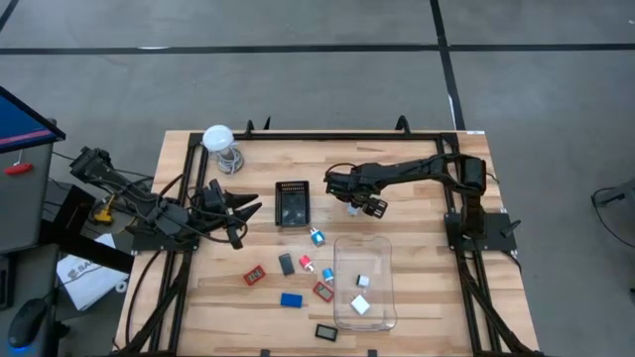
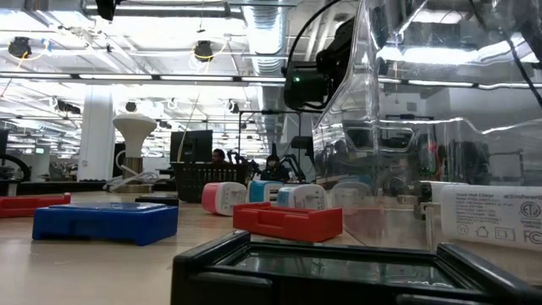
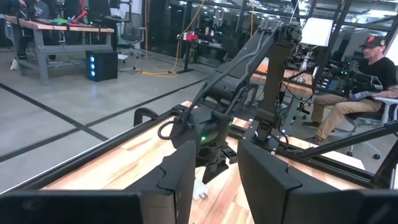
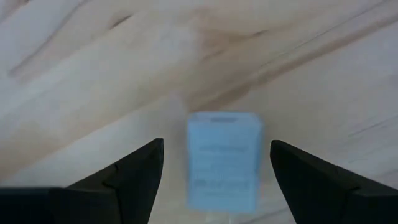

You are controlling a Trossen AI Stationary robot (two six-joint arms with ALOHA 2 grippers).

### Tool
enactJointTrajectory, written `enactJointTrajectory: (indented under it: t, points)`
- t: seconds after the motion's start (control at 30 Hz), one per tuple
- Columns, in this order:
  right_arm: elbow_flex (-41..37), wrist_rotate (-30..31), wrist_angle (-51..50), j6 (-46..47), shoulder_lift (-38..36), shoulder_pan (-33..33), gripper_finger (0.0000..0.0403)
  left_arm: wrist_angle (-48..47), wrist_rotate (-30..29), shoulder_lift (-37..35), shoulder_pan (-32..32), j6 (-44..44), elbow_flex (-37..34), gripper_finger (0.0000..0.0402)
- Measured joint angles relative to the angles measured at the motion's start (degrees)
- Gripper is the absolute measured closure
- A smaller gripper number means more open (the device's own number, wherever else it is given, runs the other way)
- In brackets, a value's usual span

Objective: Pick & Place Office items
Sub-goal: Put the white charger adapter into the transparent bin

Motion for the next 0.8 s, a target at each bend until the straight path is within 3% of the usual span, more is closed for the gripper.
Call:
enactJointTrajectory:
  t: [0.43, 0.8]
  points:
    - [0.1, -0.6, 0.1, -1.6, -0.1, -1.3, 0.0135, 1.1, -0.1, 0.0, 0.0, 0.0, 0.0, 0.0284]
    - [0.1, -0.8, 0.7, -3.9, -0.1, -0.9, 0.0255, 1.1, -0.2, 0.0, 0.0, 0.0, 0.0, 0.0284]
